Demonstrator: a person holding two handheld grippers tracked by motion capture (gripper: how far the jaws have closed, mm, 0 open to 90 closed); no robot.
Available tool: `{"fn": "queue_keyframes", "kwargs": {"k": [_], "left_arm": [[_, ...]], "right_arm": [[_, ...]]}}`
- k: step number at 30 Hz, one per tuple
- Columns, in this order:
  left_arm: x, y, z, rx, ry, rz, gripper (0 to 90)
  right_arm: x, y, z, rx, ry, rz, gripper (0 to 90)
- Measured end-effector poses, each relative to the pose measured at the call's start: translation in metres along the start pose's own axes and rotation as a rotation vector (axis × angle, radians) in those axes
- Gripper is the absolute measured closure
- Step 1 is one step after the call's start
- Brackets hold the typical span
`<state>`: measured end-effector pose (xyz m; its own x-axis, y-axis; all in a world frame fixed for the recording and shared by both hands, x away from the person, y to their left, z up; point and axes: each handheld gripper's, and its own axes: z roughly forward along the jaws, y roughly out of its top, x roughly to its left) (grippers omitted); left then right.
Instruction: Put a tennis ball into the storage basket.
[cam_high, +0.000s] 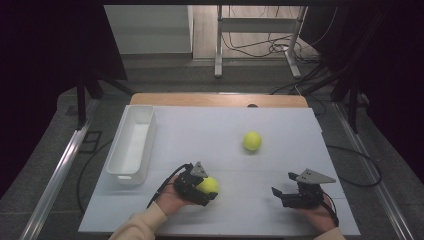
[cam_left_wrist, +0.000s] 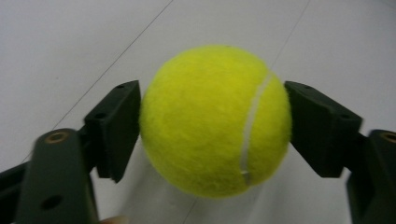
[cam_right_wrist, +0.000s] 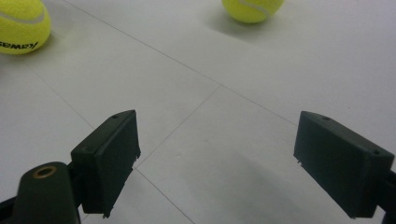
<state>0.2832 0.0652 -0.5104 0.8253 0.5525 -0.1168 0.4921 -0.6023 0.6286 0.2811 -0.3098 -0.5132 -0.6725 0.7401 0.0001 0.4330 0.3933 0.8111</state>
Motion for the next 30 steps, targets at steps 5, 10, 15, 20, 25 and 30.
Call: {"fn": "queue_keyframes", "kwargs": {"k": [5,10,15,20,25,30], "left_arm": [[0.000,-0.001,-0.005,-0.023,0.013,0.006,25.5],[0.000,-0.002,-0.011,-0.065,0.026,0.005,25.6],[-0.001,-0.003,-0.017,-0.101,0.055,0.008,25.8],[0.001,-0.004,-0.022,-0.126,0.046,0.004,25.7],[0.002,-0.005,-0.026,-0.151,0.039,-0.009,25.7],[0.004,-0.005,-0.030,-0.163,0.039,-0.026,25.7]], "right_arm": [[0.000,0.000,-0.001,-0.004,-0.005,0.001,14.9],[0.000,0.000,-0.001,-0.010,-0.003,0.004,14.9],[-0.001,0.000,-0.002,-0.011,-0.003,0.004,14.9],[0.000,0.001,-0.002,-0.012,-0.005,0.004,15.0],[0.000,0.001,-0.002,-0.013,-0.005,0.004,15.1],[0.000,0.001,-0.002,-0.015,-0.004,0.006,15.1]]}}
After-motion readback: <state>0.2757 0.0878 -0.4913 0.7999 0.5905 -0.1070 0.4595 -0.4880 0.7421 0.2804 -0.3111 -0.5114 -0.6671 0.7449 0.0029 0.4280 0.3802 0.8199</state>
